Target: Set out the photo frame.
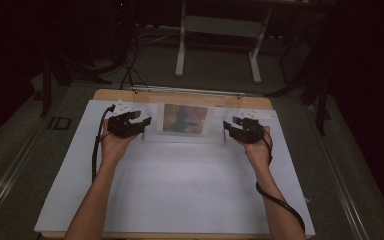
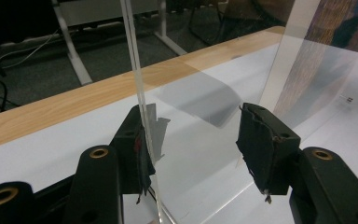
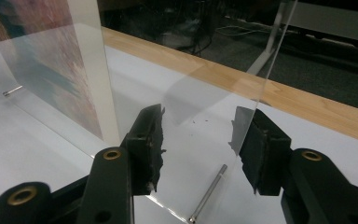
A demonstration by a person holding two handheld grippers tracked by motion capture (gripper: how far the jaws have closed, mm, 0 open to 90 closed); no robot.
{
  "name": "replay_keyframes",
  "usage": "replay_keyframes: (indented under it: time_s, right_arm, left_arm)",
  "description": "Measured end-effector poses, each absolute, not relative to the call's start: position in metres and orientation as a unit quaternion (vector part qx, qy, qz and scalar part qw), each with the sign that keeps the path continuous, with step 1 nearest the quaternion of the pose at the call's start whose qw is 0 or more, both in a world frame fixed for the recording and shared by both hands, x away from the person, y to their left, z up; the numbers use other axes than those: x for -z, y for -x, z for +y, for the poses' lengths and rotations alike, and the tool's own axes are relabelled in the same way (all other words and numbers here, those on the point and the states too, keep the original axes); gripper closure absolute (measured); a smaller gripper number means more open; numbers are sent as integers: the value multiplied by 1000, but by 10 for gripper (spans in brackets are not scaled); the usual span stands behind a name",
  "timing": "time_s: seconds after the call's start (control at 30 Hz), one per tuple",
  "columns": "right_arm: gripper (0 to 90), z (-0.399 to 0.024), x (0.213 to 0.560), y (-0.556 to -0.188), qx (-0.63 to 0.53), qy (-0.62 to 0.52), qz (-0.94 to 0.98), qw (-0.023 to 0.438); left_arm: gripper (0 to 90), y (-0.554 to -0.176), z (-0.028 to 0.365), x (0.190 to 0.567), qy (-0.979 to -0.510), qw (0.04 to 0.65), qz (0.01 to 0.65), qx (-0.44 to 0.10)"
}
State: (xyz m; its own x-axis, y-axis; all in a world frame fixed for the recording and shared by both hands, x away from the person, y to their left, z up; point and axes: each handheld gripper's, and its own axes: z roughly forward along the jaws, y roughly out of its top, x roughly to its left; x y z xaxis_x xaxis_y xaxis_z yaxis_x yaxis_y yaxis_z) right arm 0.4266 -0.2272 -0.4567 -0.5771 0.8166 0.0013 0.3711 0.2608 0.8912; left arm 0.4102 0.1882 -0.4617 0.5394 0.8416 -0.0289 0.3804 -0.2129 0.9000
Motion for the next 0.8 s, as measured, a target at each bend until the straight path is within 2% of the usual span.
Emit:
replay_keyframes:
  time_s: [0.33,0.8]
  right_arm:
    - [522,-227,457,-440,-464,-404,755,227]
    - [521,-225,455,-444,-461,-417,752,220]
  left_arm:
    - [460,-422,189,464,-724,487,431,-231]
    - [454,-426,188,460,-722,478,448,-222]
